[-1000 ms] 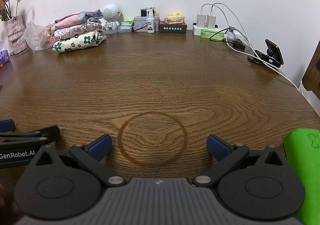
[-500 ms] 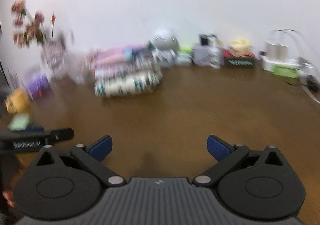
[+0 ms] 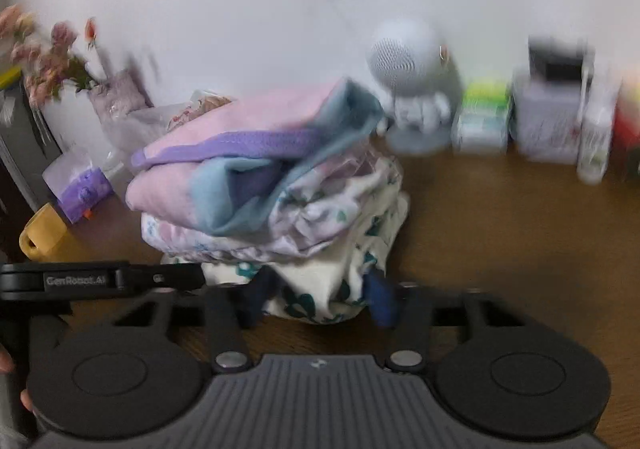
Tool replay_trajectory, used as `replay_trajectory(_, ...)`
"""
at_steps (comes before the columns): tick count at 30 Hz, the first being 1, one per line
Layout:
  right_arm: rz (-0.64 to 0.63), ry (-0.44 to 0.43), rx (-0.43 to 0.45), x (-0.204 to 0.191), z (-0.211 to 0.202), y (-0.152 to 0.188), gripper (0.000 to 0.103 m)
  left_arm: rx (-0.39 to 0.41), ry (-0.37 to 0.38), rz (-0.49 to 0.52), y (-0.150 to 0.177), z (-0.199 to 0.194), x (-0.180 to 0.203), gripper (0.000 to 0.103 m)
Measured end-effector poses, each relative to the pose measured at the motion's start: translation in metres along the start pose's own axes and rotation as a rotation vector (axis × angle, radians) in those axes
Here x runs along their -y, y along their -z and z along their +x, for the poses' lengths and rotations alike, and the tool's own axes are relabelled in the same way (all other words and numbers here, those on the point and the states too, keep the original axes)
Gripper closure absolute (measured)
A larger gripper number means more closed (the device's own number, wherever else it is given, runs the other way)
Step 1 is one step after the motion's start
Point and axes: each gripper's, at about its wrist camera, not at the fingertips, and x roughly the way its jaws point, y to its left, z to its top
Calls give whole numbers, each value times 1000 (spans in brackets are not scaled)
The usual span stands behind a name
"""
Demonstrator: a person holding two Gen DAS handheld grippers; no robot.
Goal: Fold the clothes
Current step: 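Reach both grippers to the clothes stack and grasp the cream flowered dress, then carry the cream dress with both grippers and lay it on the table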
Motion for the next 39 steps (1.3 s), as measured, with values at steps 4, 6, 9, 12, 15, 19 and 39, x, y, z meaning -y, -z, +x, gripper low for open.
replay_trajectory(4,8,-78,180,-26,-61,-19,99,259,138,153,-10,-81,55,103)
replay_trajectory(6,-37,-133,284,-55,-110,-36,100,441,306,163,-16,-150,85,98)
replay_trajectory(9,-167,-122,418,-105,-180,-48,101,627,261,277,-5,-233,124,82)
replay_trajectory(12,-209,-158,488,-130,-250,-33,102,618,223,303,24,-280,130,44)
replay_trajectory(15,-261,-202,495,-151,-313,-2,101,576,202,277,69,-305,119,24)
replay_trajectory(19,-267,-134,445,-164,-343,32,101,472,221,199,132,-317,100,21)
replay_trajectory(39,-132,364,50,-36,-373,233,48,-1,281,512,370,-303,165,12)
